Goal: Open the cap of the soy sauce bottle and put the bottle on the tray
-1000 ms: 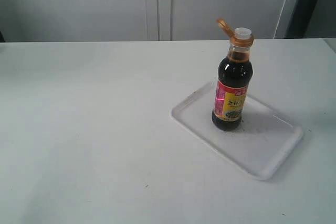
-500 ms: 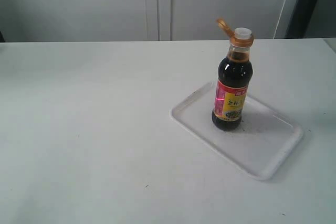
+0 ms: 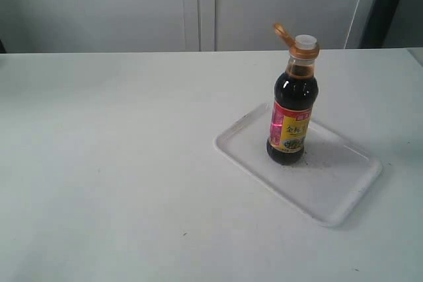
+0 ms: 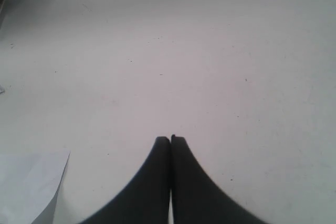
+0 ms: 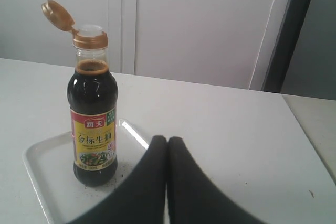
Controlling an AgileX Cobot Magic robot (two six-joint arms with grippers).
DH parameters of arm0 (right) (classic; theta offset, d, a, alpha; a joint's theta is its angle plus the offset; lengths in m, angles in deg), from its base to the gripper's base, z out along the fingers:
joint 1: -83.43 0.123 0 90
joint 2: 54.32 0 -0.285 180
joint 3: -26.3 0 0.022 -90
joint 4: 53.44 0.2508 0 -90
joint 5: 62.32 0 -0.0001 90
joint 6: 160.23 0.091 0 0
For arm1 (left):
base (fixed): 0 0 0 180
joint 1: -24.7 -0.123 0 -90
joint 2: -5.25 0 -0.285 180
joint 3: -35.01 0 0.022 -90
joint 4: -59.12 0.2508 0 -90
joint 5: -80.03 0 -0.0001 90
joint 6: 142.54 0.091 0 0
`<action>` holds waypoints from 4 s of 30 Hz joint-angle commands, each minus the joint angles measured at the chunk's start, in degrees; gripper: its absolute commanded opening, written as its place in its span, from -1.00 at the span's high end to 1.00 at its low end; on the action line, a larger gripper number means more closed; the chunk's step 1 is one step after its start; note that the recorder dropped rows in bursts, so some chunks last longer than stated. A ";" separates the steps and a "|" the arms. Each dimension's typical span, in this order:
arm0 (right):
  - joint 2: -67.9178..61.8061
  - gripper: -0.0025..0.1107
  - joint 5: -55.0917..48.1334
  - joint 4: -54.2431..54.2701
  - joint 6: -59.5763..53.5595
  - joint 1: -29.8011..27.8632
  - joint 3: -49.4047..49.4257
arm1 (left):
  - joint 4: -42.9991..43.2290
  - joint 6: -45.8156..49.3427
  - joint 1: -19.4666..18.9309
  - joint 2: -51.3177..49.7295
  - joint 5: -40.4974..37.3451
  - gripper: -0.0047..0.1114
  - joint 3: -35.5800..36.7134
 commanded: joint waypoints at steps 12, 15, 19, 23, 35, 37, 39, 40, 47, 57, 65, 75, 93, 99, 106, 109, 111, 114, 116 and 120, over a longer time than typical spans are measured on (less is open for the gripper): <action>0.19 0.96 0.34 0.14 -0.30 0.11 0.11 | -0.84 0.15 -0.09 0.25 0.11 0.92 0.20; 0.19 0.96 0.34 0.14 -0.30 0.11 0.11 | -0.84 0.15 -0.09 0.25 0.11 0.92 0.20; 0.19 0.96 0.34 0.14 -0.30 0.11 0.11 | -0.84 0.02 -0.09 0.25 0.11 0.92 0.20; 0.19 0.96 0.59 0.14 -0.30 0.11 0.11 | -0.84 0.02 -0.09 0.25 0.11 0.92 0.20; 0.65 0.96 1.70 -8.89 14.34 0.11 2.98 | -0.84 0.02 -0.09 0.25 0.11 0.92 0.20; 1.92 0.96 2.80 -9.05 14.35 0.11 4.73 | -0.84 0.02 -0.09 0.25 0.11 0.92 0.20; 3.60 0.96 3.07 -9.34 14.35 0.11 6.33 | -0.84 0.02 -0.09 0.25 0.11 0.92 0.20; 4.55 0.96 3.07 -9.34 14.35 0.11 7.01 | -0.84 0.02 -0.09 0.25 0.11 0.92 0.20; 10.81 0.96 2.07 -10.76 14.35 0.11 10.81 | -0.84 0.02 -0.09 0.25 0.11 0.92 0.20; 11.68 0.96 1.18 -14.09 14.35 0.11 11.85 | -0.84 0.12 -0.09 0.25 0.11 0.92 0.20; 11.68 0.96 -0.79 -14.62 14.35 0.11 11.85 | -0.84 0.12 -0.09 0.25 0.11 0.92 0.20; 11.68 0.96 -7.27 -14.82 16.43 0.11 11.85 | -0.84 0.12 -0.09 0.25 0.11 0.92 0.20; 11.68 0.96 -7.35 -14.70 17.14 0.11 11.85 | -0.84 0.02 -0.09 0.25 0.11 0.92 0.20; 11.68 0.96 -7.35 -14.70 17.14 0.11 11.85 | -0.84 0.02 -0.09 0.25 0.11 0.92 0.20; 11.68 0.96 -7.35 -14.70 17.14 0.11 11.85 | -0.84 0.02 -0.09 0.25 0.11 0.92 0.20; 11.68 0.96 -7.35 -14.70 17.14 0.11 11.85 | -0.84 0.02 -0.09 0.25 0.11 0.92 0.20; 11.68 0.96 -7.35 -14.70 17.14 0.11 11.85 | -0.84 0.02 -0.09 0.25 0.11 0.92 0.20; 11.68 0.96 -7.35 -14.70 17.14 0.11 11.85 | -0.84 0.02 -0.09 0.25 0.11 0.92 0.20; 11.68 0.96 -7.35 -14.70 17.14 0.11 11.85 | -0.84 0.02 -0.09 0.25 0.11 0.92 0.20; 11.68 0.96 -7.35 -14.70 17.14 0.11 11.85 | -0.84 0.02 -0.09 0.25 0.11 0.92 0.20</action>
